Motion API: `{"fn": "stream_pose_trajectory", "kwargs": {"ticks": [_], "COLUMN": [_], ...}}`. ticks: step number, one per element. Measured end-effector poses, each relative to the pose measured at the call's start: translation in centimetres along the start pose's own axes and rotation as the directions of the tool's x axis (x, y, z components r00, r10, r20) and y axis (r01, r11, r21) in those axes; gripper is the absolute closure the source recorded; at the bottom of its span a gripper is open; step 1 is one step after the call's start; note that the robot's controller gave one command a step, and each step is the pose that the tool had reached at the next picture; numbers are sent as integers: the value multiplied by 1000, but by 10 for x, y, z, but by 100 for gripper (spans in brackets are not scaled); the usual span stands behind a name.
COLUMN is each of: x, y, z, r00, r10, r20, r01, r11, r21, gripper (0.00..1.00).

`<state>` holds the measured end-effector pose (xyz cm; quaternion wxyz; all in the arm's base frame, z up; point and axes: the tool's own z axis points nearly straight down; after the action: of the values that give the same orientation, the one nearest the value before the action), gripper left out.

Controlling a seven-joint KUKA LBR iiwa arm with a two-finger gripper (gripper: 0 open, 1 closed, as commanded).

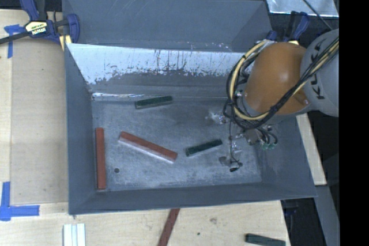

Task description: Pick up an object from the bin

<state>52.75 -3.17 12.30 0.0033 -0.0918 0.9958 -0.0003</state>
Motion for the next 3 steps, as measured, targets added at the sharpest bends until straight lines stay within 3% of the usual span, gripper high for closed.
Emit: {"fn": "stream_pose_trajectory", "kwargs": {"ticks": [1,2,3], "x": [-5,-20,-20], "y": [12,21,21], "z": [41,52,52], "r00": [995,1000,1000], "r10": [99,12,12], "r20": [-4,0,0], "r01": [-99,-12,-12], "r11": [995,1000,1000], "r21": [-1,0,0], "gripper": [0,100,100]}}
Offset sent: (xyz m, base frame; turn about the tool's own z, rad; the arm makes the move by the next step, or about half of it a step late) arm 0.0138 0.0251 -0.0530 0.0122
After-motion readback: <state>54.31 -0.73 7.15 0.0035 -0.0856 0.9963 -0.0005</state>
